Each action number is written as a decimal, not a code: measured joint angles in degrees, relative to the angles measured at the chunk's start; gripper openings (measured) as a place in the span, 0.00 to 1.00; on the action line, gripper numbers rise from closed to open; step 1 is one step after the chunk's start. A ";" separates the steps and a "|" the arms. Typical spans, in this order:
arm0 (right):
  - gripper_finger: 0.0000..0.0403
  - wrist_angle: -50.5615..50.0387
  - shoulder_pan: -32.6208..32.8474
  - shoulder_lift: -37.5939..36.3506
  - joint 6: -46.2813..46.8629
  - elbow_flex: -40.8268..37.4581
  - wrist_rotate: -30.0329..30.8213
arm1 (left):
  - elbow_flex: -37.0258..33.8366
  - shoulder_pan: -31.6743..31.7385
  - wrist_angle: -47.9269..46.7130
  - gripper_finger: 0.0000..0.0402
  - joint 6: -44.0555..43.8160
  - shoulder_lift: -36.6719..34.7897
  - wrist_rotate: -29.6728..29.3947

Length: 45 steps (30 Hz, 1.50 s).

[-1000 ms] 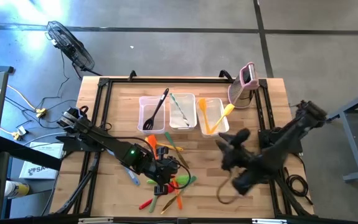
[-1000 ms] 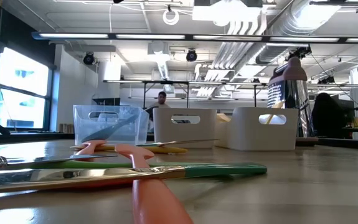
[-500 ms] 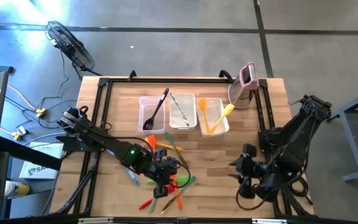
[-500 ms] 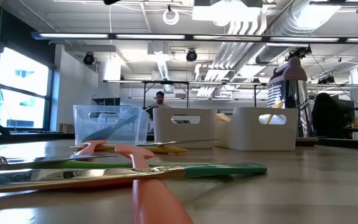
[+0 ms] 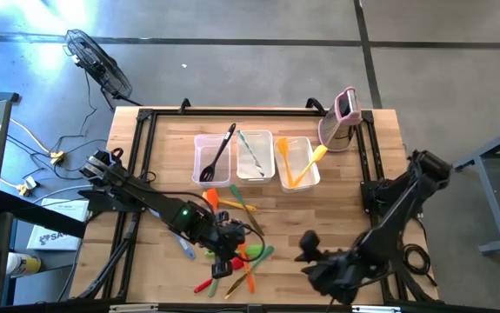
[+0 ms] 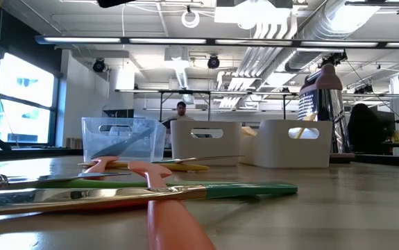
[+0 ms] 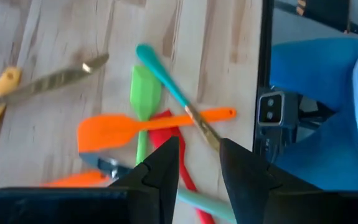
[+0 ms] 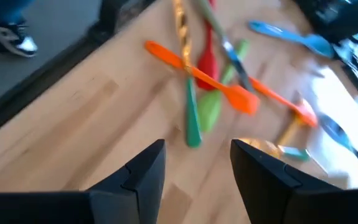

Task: Pick & Place Kitchen Items
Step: Put the bottom green knife into the left white bin

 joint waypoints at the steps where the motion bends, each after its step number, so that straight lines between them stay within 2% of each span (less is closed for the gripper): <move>1: 0.43 1.82 -0.86 0.79 -1.73 0.00 -1.99 | 0.00 -0.01 -0.80 0.28 -0.65 0.00 0.22; 7: 0.43 6.34 -6.98 3.20 -5.53 0.02 -15.05 | 0.00 -0.44 -5.13 0.28 -7.36 0.00 0.70; 11: 0.43 10.25 -10.13 3.94 -9.44 0.02 -19.68 | 0.00 -2.87 -7.08 0.28 -11.58 0.00 1.72; 14: 0.43 13.43 -11.56 4.98 -12.60 0.02 -19.60 | 0.00 -5.70 -8.18 0.28 -15.39 0.00 1.93; 18: 0.43 17.27 -12.92 7.20 -16.15 0.09 -19.72 | 0.00 -10.25 -8.31 0.28 -20.93 -0.02 -1.93; 25: 0.43 21.67 -13.82 13.93 -20.46 0.07 -19.60 | 0.00 -17.59 -8.47 0.28 -28.36 -0.02 -14.93; 32: 0.43 24.79 -15.29 18.90 -20.71 0.07 -19.28 | 0.00 -21.22 -8.43 0.28 -31.01 -0.01 -25.66; 45: 0.43 22.92 -17.74 21.12 -17.60 0.02 -21.84 | 0.00 -21.00 -8.45 0.28 -29.93 0.00 -29.90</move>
